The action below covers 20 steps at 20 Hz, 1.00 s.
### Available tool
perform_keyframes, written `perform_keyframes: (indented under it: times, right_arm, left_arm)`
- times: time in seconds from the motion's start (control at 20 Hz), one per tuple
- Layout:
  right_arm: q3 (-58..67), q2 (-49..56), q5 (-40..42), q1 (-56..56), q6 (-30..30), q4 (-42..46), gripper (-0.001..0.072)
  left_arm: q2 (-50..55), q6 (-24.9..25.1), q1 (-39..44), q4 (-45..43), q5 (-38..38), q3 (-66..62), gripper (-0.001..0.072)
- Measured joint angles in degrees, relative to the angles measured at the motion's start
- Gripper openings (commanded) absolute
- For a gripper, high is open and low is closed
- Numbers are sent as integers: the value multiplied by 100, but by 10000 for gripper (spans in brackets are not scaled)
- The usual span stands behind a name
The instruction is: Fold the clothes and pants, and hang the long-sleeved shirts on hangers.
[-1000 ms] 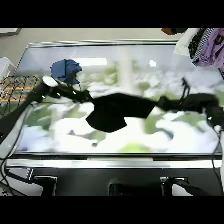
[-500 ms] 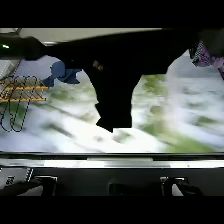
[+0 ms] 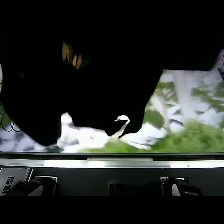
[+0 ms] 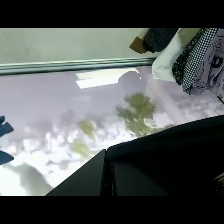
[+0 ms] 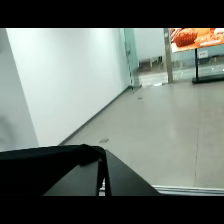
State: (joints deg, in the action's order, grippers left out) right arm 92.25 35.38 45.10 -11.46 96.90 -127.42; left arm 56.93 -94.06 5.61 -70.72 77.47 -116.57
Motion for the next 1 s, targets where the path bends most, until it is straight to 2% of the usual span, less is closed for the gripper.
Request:
perform_keyframes:
  times: [0.2,0.35,0.75,0.95,1.0]
  right_arm:
    - [4,693,-136,4,-396,48,28]
    - [4,1886,96,22,-529,-376,28]
    - [4,5484,-17,1093,-433,-656,28]
    - [4,6640,-74,1528,-584,-702,34]
    - [4,6811,-66,1578,-664,-708,71]
  left_arm:
    - [125,-42,0,-31,-9,511,19]
    - [621,-42,0,-39,-31,1091,19]
    - [3180,-42,-13,-229,-442,1969,19]
    - [4330,-42,-9,50,-549,2033,19]
    - [4533,-42,-9,155,-560,2039,19]
